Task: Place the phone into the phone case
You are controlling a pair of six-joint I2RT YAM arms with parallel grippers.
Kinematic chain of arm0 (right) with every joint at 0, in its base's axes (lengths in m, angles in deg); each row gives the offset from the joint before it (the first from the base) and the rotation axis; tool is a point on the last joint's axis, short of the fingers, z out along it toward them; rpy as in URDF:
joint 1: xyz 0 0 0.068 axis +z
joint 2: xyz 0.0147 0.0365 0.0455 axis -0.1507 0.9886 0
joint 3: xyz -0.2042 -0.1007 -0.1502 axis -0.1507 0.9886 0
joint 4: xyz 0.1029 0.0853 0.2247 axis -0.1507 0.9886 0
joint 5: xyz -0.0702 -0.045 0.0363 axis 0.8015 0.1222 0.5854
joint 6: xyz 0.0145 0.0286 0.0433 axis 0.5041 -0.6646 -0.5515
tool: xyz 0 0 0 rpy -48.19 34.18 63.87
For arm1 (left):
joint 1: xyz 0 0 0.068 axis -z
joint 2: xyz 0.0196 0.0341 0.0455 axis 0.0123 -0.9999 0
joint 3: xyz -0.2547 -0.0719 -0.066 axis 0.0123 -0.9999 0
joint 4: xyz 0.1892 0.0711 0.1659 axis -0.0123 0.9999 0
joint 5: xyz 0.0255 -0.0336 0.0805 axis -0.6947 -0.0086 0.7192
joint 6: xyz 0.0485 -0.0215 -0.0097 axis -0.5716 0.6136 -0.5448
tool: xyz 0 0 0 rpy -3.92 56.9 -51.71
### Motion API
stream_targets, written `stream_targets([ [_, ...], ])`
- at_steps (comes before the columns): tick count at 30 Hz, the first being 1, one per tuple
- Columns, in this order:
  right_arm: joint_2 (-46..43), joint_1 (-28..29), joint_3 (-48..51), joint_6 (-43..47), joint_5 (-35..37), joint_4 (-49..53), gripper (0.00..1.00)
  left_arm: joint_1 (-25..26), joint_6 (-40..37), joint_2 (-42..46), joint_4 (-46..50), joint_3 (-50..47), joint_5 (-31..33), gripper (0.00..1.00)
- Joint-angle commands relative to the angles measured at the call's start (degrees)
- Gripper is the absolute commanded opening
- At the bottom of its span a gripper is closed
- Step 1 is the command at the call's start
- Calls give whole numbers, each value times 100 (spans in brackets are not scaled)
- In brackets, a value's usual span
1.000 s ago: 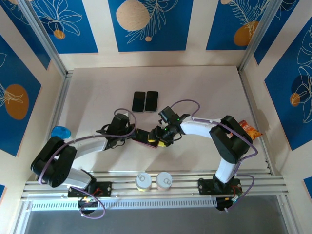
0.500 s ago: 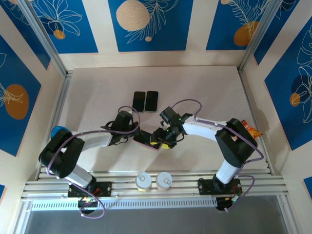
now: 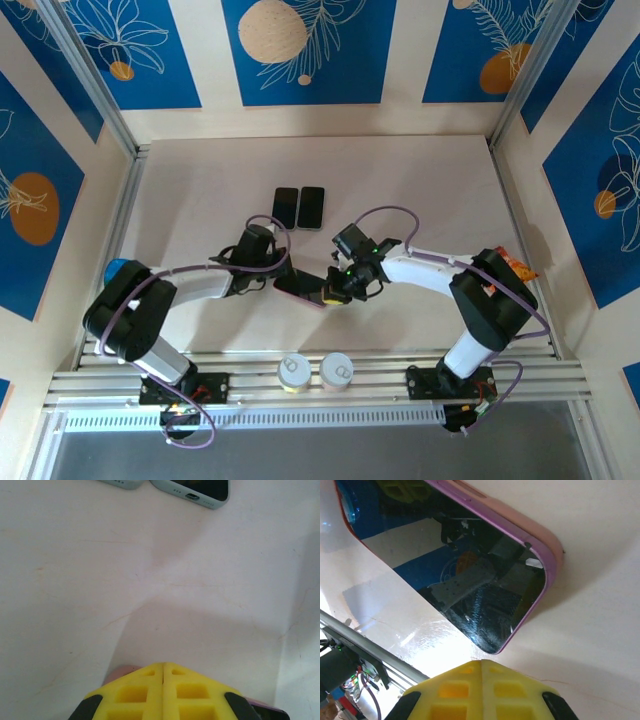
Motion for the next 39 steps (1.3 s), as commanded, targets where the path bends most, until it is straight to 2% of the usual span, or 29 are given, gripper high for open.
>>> stream_targets([
  [1,-18,67,91,123,73,-64,0,117,76,-124,-86,103,-112,0],
  [17,799,263,-302,321,355,113,0,205,201,-437,-133,59,-41,0],
  [29,1529,591,-835,534,991,804,0,179,114,-473,105,8,108,0],
  [39,2100,957,-1078,838,1491,1143,0,-62,185,-611,-56,-239,-41,0],
])
